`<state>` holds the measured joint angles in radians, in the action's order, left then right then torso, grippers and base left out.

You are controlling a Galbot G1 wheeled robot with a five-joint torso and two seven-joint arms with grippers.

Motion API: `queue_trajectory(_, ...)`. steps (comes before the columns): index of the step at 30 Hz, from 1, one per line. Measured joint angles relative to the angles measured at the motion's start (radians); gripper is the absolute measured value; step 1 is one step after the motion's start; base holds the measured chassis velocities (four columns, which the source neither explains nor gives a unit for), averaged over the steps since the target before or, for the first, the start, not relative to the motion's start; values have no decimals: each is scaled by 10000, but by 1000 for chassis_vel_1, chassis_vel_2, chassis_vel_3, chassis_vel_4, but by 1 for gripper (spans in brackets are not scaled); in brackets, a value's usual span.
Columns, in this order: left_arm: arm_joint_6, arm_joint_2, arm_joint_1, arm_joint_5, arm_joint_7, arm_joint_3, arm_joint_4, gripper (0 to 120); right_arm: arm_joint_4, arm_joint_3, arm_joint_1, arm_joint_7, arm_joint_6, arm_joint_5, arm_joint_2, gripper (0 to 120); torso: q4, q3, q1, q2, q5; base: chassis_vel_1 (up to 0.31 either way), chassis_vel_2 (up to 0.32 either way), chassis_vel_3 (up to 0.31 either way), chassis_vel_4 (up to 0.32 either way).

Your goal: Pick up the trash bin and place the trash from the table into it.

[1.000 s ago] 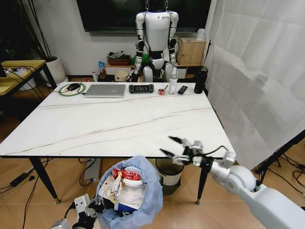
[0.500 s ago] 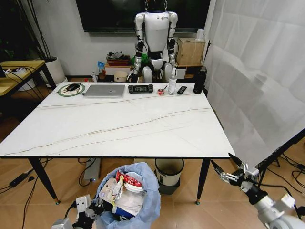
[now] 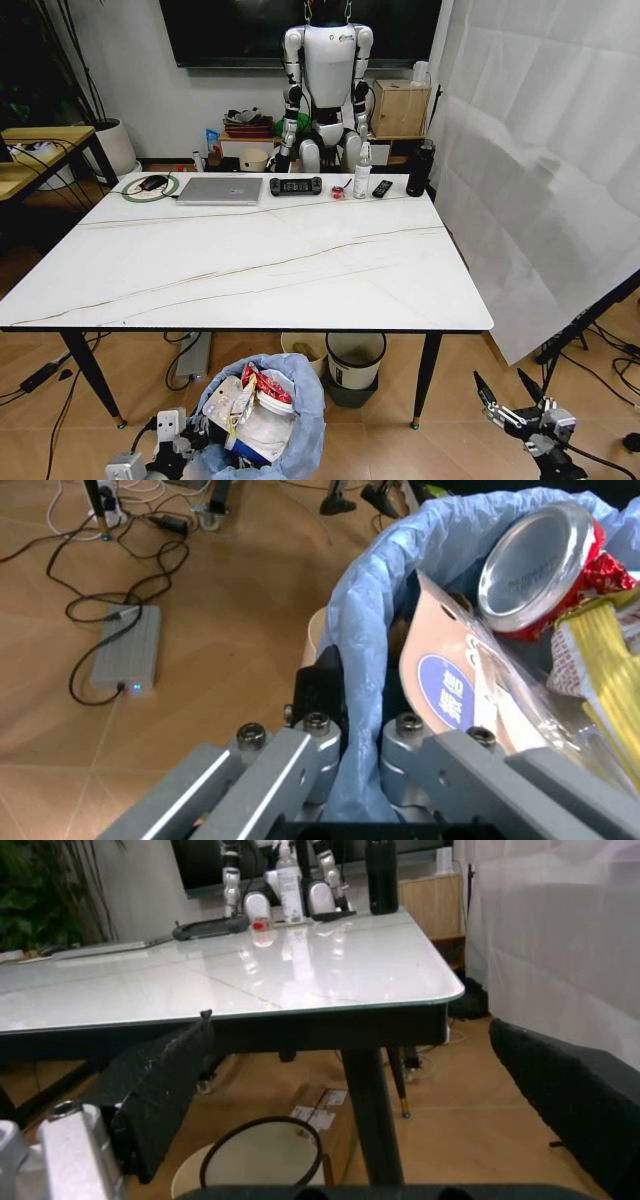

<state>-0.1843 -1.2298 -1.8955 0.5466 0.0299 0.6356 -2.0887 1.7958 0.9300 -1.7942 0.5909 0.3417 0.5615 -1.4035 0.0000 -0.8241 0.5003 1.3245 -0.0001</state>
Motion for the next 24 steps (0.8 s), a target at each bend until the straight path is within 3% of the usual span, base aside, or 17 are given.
queue_trajectory(24,407,-347,81,198,62,39,207,0,-290,0,271,-95,-11,105,68,100,0,0,0,0,1,0,0,0,0)
